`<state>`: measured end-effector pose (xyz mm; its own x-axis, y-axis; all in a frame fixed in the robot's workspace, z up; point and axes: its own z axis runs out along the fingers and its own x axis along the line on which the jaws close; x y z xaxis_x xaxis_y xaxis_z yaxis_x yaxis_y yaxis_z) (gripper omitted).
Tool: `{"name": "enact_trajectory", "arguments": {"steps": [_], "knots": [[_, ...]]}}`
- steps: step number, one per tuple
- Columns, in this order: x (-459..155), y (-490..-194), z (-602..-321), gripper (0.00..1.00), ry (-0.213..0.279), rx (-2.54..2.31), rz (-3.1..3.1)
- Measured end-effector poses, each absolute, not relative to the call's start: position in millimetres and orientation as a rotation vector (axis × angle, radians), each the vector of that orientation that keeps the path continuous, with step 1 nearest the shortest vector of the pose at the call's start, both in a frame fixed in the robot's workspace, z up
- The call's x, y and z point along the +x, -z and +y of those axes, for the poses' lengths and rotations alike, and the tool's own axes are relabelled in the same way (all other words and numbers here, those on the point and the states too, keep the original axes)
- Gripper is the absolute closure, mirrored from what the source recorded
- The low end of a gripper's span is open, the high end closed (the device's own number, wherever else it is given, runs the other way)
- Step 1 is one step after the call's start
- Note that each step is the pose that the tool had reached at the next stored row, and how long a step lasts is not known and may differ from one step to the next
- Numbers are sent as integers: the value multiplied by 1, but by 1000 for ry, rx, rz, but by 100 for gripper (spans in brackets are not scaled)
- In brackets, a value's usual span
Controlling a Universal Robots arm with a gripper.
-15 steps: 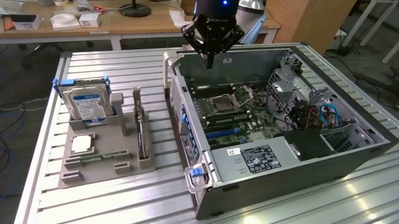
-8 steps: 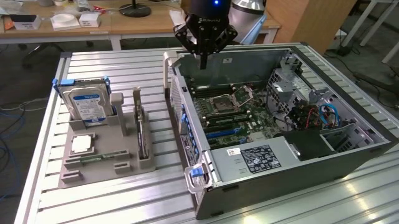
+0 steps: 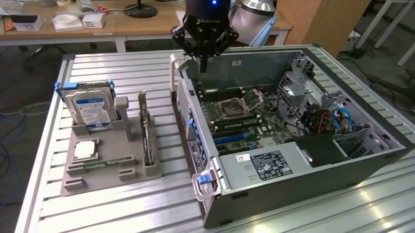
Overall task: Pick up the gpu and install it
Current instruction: 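Reach for the gpu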
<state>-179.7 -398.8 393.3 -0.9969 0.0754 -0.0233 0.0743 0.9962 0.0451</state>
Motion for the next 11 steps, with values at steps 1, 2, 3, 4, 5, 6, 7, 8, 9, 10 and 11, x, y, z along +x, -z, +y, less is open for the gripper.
{"name": "enact_trajectory", "arguments": {"steps": [1,2,3,4,5,6,7,8,9,10,11], "knots": [[-182,-393,-399,90,-69,117,3114],[-184,-393,-399,90,-69,117,3114],[-186,-393,-399,90,-69,117,3114],[-188,-393,-399,90,-69,116,3114],[-191,-393,-399,90,-69,116,3114],[-193,-393,-399,90,-69,117,3114],[-195,-393,-399,90,-69,117,3114],[-198,-393,-399,90,-69,117,3114],[-200,-393,-399,90,-69,117,3114],[-203,-393,-399,90,-69,117,3114],[-206,-393,-399,90,-69,116,3114]]}}
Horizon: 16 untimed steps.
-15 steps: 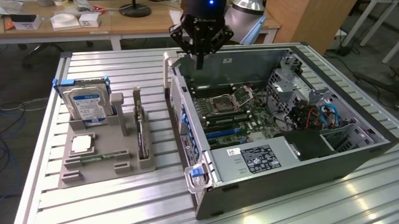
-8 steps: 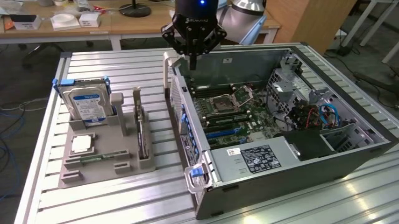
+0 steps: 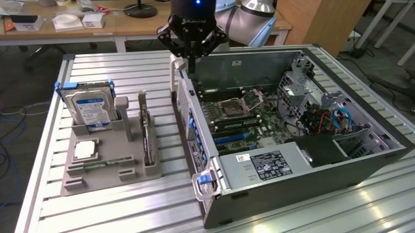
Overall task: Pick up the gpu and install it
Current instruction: 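Reach for the gpu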
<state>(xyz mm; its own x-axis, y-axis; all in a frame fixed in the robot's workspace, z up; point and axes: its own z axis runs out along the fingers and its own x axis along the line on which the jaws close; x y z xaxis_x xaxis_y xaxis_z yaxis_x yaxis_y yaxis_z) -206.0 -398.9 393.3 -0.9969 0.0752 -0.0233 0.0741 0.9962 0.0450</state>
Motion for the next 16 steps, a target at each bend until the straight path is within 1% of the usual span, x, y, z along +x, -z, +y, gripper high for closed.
{"name": "enact_trajectory", "arguments": {"steps": [16], "knots": [[-263,-393,-399,90,-69,103,3114]]}}
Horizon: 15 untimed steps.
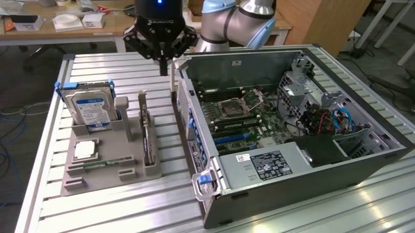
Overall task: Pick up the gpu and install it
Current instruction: 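Reach for the gpu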
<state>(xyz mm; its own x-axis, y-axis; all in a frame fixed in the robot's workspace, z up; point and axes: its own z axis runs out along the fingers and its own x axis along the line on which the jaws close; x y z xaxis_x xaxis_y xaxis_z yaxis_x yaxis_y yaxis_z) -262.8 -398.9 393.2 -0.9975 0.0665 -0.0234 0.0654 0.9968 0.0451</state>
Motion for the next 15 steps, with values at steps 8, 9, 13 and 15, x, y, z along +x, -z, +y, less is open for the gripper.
{"name": "enact_trajectory", "arguments": {"steps": [8,9,13,15], "knots": [[-291,-393,-399,90,-69,99,3114],[-294,-393,-399,90,-69,99,3115],[-308,-393,-399,90,-69,98,3115],[-316,-393,-399,90,-69,97,3115]]}}
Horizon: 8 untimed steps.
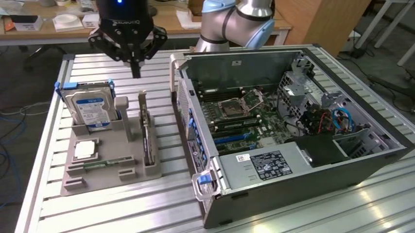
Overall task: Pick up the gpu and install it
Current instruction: 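Reach for the gpu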
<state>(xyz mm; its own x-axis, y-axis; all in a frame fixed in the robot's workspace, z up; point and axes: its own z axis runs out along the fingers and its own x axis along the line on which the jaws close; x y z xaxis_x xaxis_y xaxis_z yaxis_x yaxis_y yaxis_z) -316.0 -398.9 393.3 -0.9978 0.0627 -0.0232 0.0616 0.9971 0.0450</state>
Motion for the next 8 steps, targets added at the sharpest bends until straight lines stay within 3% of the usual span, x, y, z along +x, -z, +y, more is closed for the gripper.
{"name": "enact_trajectory", "arguments": {"steps": [8], "knots": [[-325,-393,-399,90,-69,96,3115]]}}
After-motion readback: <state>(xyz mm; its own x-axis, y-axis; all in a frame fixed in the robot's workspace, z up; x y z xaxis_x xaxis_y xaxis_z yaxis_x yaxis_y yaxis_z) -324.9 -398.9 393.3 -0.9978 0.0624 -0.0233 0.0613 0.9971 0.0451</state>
